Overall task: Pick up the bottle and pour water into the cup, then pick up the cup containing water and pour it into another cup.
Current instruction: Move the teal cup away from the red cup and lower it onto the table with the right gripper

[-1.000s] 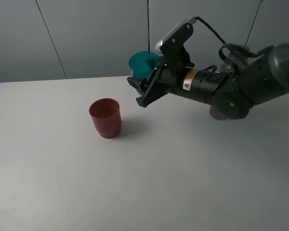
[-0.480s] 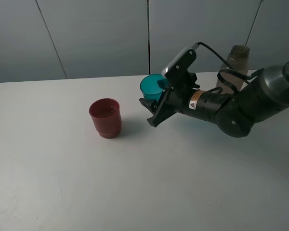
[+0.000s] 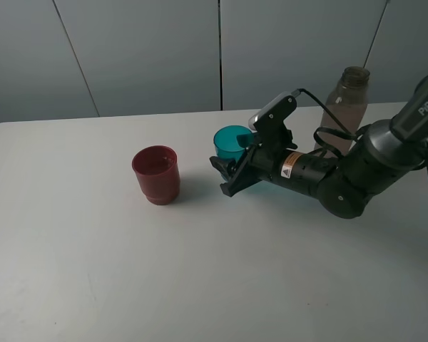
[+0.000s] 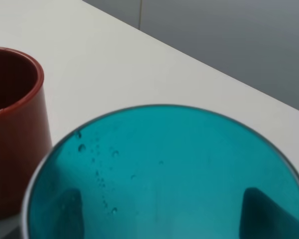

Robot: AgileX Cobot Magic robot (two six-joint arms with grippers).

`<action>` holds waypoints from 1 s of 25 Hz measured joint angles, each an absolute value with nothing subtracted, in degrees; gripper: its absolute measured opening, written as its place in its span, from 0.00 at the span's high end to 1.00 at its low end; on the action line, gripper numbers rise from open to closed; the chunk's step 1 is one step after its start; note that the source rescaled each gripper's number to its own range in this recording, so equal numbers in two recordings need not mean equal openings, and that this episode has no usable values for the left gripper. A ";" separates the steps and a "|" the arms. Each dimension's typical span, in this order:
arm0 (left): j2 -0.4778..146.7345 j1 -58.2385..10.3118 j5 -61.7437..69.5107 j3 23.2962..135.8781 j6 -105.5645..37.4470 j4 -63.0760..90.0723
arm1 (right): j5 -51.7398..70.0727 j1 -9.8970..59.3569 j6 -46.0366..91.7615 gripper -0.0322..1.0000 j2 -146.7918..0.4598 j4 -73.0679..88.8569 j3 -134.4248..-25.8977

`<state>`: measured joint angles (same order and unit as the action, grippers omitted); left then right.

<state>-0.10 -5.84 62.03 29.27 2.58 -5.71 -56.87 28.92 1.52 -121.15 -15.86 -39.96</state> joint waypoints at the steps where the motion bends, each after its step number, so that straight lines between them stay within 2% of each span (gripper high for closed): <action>1: -0.10 -5.84 62.03 29.27 2.58 -5.71 | -56.87 28.84 1.42 0.88 -121.28 -15.97 -39.96; 24: -0.10 -5.84 62.03 29.27 2.58 -5.71 | -53.84 28.64 1.21 0.88 -123.68 -12.74 -39.96; 25: -0.10 -5.84 62.03 29.27 2.58 -5.71 | -53.84 28.64 1.21 0.85 -123.68 -12.74 -39.96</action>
